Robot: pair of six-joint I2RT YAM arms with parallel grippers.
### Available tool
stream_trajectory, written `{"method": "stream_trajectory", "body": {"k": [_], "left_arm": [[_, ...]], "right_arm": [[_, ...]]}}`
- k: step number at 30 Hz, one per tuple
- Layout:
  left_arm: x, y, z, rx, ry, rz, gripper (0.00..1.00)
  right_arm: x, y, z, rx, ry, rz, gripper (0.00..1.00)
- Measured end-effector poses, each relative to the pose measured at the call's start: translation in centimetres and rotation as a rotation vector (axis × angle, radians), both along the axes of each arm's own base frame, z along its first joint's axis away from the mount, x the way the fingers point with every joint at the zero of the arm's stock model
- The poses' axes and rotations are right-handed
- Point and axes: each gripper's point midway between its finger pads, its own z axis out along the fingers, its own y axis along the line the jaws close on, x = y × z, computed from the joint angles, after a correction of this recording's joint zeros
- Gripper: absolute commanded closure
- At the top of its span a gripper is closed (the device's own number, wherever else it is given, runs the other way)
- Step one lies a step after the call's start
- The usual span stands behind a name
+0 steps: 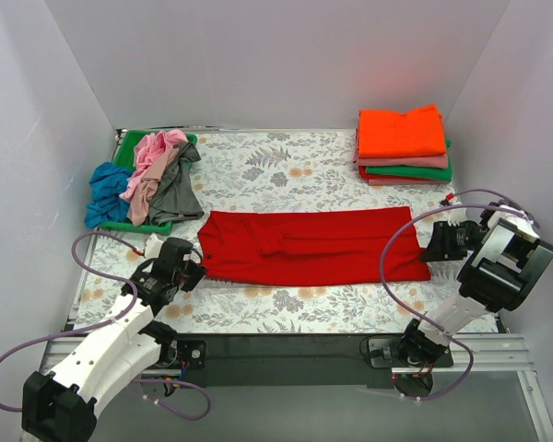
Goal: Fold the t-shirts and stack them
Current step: Fold the tshirt
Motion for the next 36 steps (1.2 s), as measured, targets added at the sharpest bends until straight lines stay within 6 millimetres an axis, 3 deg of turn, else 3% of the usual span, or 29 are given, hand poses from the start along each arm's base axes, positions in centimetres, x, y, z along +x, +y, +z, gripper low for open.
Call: {"method": "stream_trajectory", "body": {"k": [5,10,16,22,30,36], "left_arm": [[0.1,0.0,0.1,0.005,-0.005,-0.011,1.00],[0.2,-0.1,0.2,0.001,-0.011,-0.013,1.00],[0.1,-0.2,0.1,-0.002,-0.009,-0.016,1.00],[0.1,-0.2,0.1,-0.002,-0.009,-0.016,1.00],[0.1,-0.2,0.0,-0.001,-0.008,-0.015,1.00],[0.1,-0.2,0.1,-0.005,-0.010,-0.011,1.00]], "right_arm": [[2.5,0.6,0.0,-0.032,-0.011,0.045,0.57],[3.8,1.7,-0.3,-0.080,-0.002,0.080,0.60],[5.4,0.2,-0.4,-0.148,-0.010,0.063,0.69],[5.9,-0.3,-0.9,-0.159,-0.002,0.059,0.74],[6.2,0.2,-2.0,-0.145,0.022,0.063,0.90],[6.9,0.4,-2.9,-0.150,0.038,0.033,0.95]]}}
